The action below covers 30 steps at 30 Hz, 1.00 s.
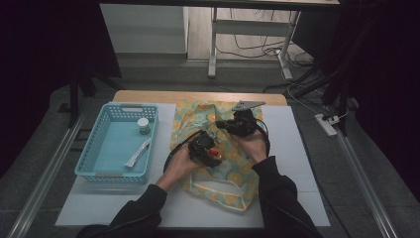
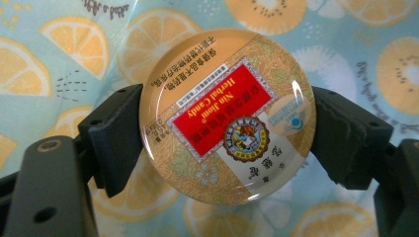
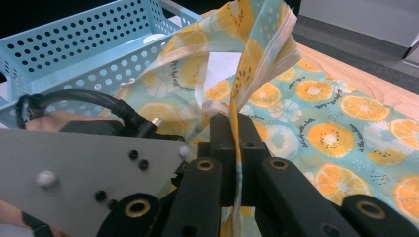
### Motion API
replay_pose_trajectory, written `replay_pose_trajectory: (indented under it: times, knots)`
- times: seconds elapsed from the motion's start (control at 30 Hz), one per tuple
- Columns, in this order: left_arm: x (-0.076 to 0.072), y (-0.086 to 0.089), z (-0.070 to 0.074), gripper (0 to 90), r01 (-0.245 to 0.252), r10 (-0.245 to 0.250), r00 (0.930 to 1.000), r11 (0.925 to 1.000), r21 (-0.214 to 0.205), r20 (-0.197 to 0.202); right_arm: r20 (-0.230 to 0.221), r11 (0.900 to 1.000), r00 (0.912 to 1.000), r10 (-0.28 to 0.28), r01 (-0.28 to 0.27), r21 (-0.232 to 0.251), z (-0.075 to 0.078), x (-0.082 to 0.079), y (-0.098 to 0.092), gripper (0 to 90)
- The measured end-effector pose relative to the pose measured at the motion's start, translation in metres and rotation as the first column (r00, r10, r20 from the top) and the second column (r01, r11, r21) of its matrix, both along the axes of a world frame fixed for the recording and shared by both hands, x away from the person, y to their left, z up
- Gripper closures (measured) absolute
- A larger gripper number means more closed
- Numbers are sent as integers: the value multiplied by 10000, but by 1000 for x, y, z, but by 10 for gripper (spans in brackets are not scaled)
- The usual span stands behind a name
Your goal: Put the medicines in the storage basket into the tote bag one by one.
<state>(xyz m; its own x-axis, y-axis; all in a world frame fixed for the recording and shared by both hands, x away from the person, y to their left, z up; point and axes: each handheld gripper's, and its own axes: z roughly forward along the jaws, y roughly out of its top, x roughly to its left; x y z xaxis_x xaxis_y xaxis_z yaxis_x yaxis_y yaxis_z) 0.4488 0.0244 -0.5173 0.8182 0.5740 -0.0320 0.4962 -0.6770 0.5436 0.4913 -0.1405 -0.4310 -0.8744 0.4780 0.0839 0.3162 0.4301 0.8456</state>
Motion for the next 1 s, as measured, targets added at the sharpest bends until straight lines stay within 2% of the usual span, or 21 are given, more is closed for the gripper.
replay_pose_trajectory:
  times: [0.2,0.37,0.53,0.63,0.7,0.8,1.0]
  knots:
    - [2,-1,-3,203,-136,136,9999,9999,-48,82,24,10000,10000,39,-38,-38,0,-1,2,895]
    - [2,1,-2,156,-265,267,9996,9985,-476,32,60,10000,10000,77,-76,-34,1,-2,2,895]
    - [-1,2,4,107,-260,267,9995,9990,-359,170,52,10000,10000,55,-54,-29,1,-1,1,895]
    - [-5,2,8,93,-277,286,9994,9987,-438,204,61,10000,10000,34,-34,-20,1,-2,0,895]
    - [-7,3,11,75,-277,287,9995,9975,-644,135,63,10000,10000,33,-33,-12,2,-2,0,895]
    - [-10,7,18,50,-292,294,9996,9924,-1196,-8,61,10000,10000,29,-29,-6,2,-1,0,895]
    - [-17,20,27,10,-239,217,9996,9860,-1648,-152,43,10000,10000,22,-22,15,1,-1,0,895]
